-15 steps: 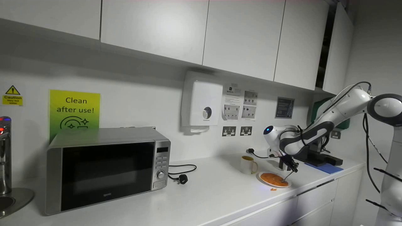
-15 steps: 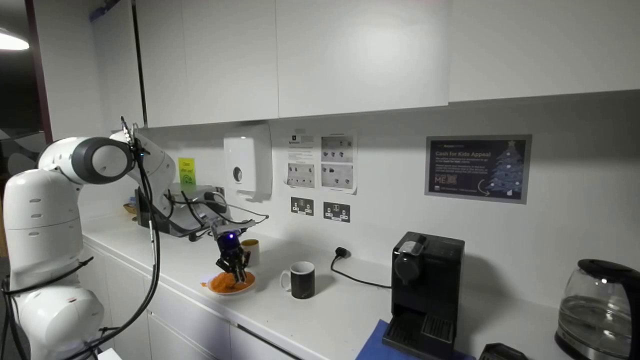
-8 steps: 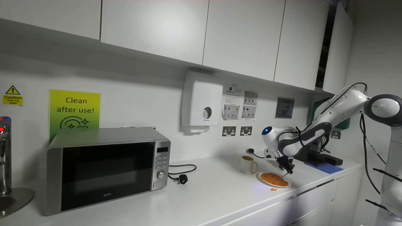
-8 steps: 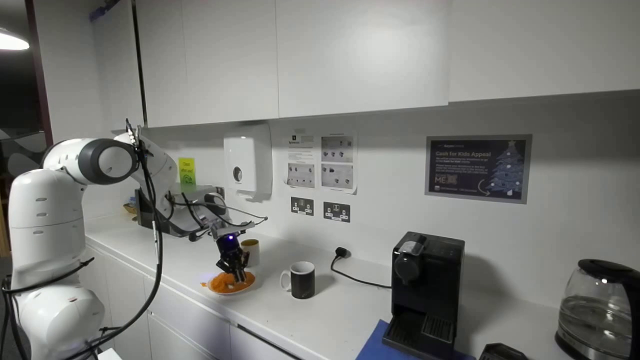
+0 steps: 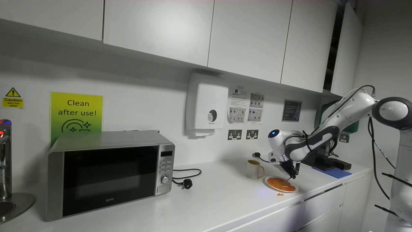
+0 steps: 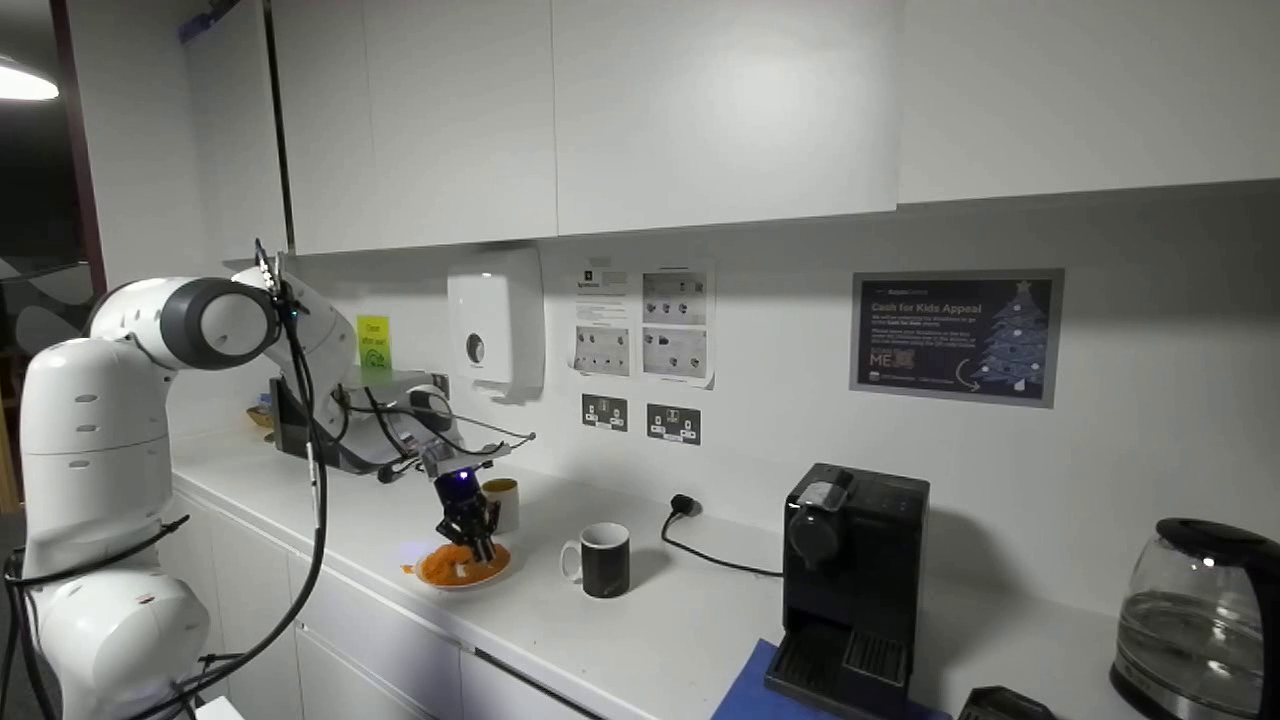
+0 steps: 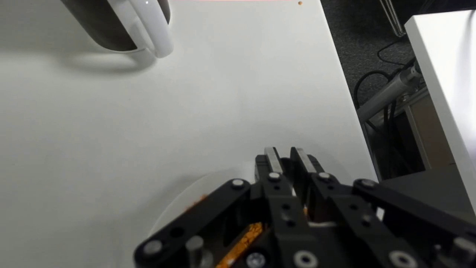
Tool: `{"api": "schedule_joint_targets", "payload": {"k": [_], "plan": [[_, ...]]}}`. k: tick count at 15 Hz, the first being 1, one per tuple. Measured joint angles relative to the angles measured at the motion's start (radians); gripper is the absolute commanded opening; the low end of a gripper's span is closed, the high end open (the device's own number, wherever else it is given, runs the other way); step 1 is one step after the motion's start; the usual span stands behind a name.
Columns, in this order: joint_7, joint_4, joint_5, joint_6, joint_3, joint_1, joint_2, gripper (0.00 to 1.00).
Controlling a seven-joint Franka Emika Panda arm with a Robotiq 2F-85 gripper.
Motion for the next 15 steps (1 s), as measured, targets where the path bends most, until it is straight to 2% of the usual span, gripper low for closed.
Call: {"api": "schedule_joint_targets", "payload": {"k": [15], "plan": [[-0.001,-0.018,-0.01,0.117,-0.022,-0.008,-0.001,0.03]]}}
